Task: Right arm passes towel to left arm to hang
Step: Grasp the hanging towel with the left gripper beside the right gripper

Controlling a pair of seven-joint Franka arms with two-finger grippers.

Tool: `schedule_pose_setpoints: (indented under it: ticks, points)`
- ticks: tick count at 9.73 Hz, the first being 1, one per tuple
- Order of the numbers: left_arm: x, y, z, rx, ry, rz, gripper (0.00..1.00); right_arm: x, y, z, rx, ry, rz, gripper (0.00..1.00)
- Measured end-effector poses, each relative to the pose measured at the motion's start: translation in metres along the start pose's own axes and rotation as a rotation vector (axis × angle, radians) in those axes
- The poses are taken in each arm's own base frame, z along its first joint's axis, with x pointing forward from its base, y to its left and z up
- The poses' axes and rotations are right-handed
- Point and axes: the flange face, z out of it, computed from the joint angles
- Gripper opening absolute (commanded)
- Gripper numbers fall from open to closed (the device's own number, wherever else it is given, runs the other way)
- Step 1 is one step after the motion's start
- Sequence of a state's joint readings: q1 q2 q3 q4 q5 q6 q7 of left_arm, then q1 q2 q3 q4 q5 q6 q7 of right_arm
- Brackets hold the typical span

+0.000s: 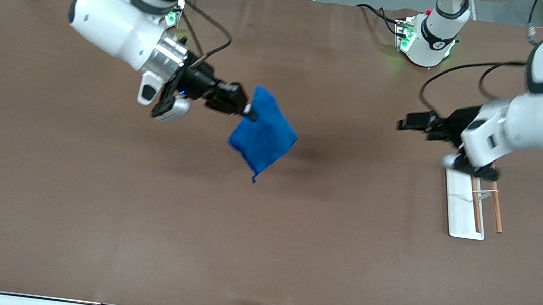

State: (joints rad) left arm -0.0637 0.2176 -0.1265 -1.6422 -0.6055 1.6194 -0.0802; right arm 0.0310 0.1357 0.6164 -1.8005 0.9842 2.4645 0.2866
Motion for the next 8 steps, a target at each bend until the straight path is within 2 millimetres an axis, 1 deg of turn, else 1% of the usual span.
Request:
schedule_pose_setpoints:
  ticks: [1, 2, 4, 5, 7, 8]
  points:
    - [0.017, -0.002, 0.021, -0.126, -0.035, -0.036, 1.0, -0.012, -0.012, 0.005, 0.047, -0.031, 0.058, 0.0]
    - [0.028, -0.001, 0.038, -0.237, -0.067, -0.068, 1.0, -0.022, -0.021, 0.009, 0.094, -0.062, 0.119, 0.0]
    - [0.045, 0.0, 0.065, -0.423, -0.128, -0.118, 1.0, -0.038, -0.036, 0.015, 0.192, -0.118, 0.217, 0.0]
    - [0.053, -0.003, 0.079, -0.518, -0.148, -0.118, 1.0, -0.043, -0.042, 0.016, 0.218, -0.131, 0.241, 0.0]
    - [0.069, -0.014, 0.122, -0.723, -0.219, -0.103, 1.0, -0.043, -0.043, 0.024, 0.258, -0.159, 0.309, 0.0]
    - [0.072, -0.018, 0.143, -0.815, -0.282, -0.108, 1.0, -0.039, -0.041, 0.029, 0.275, -0.164, 0.339, 0.0]
